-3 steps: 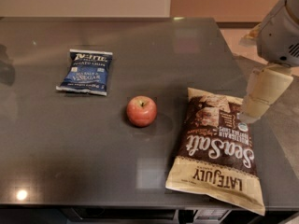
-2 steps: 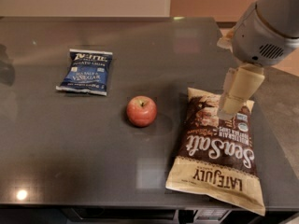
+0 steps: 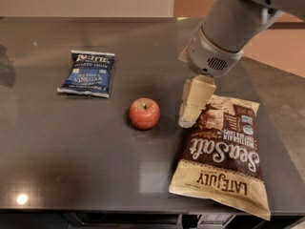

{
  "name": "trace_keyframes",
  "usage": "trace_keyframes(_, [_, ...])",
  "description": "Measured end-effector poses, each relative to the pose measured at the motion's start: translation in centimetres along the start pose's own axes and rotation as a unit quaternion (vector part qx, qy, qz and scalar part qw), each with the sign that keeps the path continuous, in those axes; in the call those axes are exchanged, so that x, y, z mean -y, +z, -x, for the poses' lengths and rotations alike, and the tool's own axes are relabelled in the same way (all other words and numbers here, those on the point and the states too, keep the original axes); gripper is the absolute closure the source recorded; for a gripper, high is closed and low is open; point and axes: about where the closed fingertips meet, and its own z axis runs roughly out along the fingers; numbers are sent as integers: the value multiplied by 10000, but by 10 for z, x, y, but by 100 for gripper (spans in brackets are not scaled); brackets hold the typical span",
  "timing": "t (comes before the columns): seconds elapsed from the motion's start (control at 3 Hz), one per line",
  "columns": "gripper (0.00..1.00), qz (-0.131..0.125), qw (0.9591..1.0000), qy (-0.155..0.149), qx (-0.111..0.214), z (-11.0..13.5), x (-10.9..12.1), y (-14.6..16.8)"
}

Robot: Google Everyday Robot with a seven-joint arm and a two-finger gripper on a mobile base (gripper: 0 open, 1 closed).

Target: Move apple near blue chip bag

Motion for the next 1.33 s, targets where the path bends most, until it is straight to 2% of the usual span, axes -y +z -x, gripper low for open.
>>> trace_keyframes(0.67, [0, 361, 9984, -363, 254, 46, -20, 57])
trace_keyframes(1.0, [0, 403, 9971, -523, 369, 63, -27, 76])
trace_keyframes(1.33, [18, 376, 9971, -559, 360, 69, -28, 89])
